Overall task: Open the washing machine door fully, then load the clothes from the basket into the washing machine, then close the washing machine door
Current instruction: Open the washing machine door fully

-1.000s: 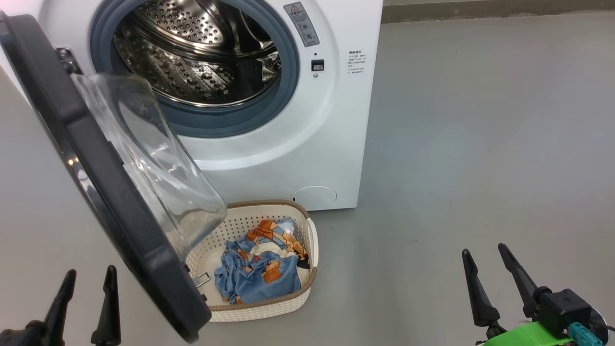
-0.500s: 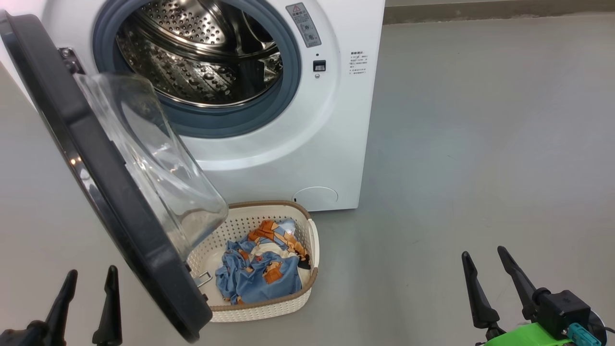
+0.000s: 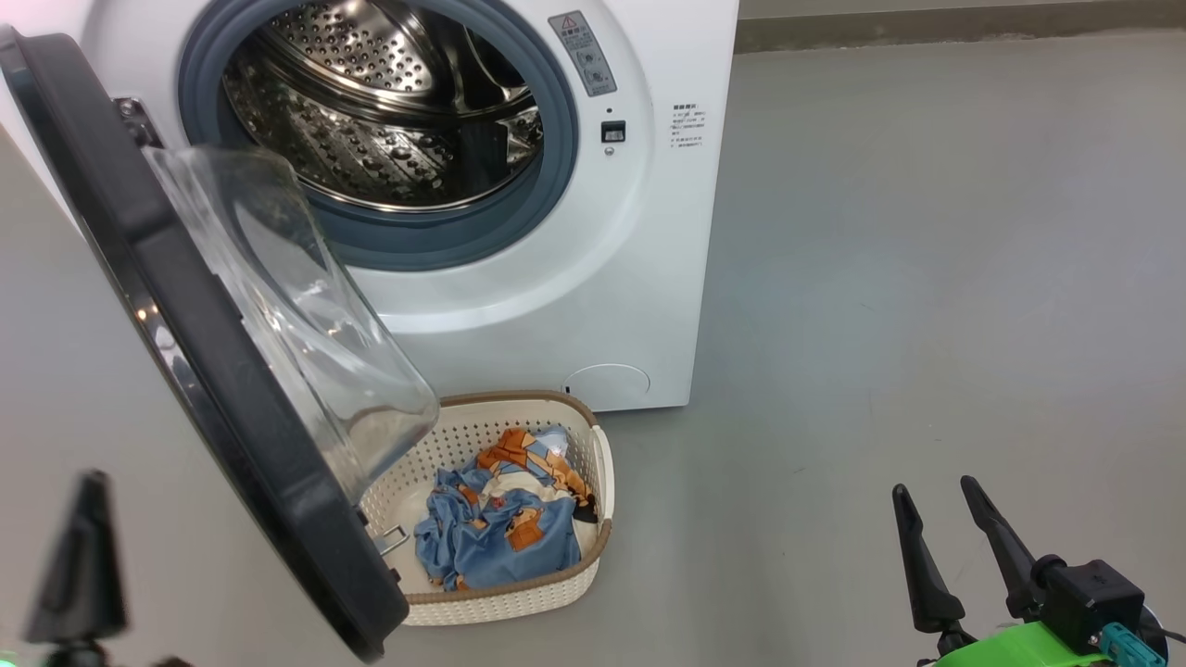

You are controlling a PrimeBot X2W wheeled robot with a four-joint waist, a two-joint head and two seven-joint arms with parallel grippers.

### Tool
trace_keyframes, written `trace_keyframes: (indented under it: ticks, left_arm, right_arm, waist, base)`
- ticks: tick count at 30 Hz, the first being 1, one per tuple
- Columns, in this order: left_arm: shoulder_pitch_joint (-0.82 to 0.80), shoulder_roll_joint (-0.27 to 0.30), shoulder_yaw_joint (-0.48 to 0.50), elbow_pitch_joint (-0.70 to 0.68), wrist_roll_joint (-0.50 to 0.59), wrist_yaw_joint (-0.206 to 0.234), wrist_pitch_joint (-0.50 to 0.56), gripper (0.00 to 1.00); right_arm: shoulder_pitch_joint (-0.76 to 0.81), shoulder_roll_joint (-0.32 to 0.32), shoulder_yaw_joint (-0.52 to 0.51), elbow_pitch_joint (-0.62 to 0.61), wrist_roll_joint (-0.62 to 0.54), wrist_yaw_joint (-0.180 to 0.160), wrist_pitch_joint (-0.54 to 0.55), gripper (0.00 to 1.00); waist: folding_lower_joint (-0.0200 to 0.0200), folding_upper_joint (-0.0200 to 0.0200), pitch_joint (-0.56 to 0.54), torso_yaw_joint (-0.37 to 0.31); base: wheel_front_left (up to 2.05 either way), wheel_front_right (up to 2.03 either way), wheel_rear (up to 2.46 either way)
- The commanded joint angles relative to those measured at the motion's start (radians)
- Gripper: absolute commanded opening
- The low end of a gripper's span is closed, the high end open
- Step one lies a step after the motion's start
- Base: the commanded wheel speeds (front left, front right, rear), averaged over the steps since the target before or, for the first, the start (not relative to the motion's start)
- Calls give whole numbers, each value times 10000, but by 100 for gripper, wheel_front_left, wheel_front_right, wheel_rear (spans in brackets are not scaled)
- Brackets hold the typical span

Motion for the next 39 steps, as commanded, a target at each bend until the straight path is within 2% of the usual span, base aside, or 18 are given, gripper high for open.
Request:
trace_keyframes:
  ticks: [1, 7, 13, 18, 27, 39]
  left_arm:
    - [-581, 116, 813, -676, -114, -16, -65, 0]
    - [-1217, 307, 1458, -2394, -378, -16, -65, 0]
    - [-2003, 398, 853, -4160, -1184, -16, -65, 0]
    - [-2418, 756, 12, -5096, -1222, -16, -65, 0]
    - [-2455, 875, -1491, -5665, -1057, -16, -65, 0]
    - [-1816, 767, -3878, -4935, -743, -16, -65, 0]
  right_arm:
    - [-289, -41, 289, -253, 131, 16, -118, 100]
    - [-275, -41, 311, -235, 179, 16, -118, 100]
    - [-270, -41, 298, -346, 345, 16, -118, 100]
    - [-307, -41, 385, -317, 406, 16, -118, 100]
    - [-287, -41, 354, -331, 557, 16, -118, 100]
    - [-244, -41, 401, -300, 621, 16, -118, 100]
  waist:
    - [0, 0, -16, -4]
    - [0, 0, -103, -2]
    - [0, 0, -129, 14]
    - [0, 0, -135, -59]
    - [0, 0, -136, -149]
    - [0, 0, -72, -147]
  base:
    - [0, 0, 0]
    - [0, 0, 0]
    - [0, 0, 0]
    - [0, 0, 0]
    - [0, 0, 0]
    - [0, 0, 0]
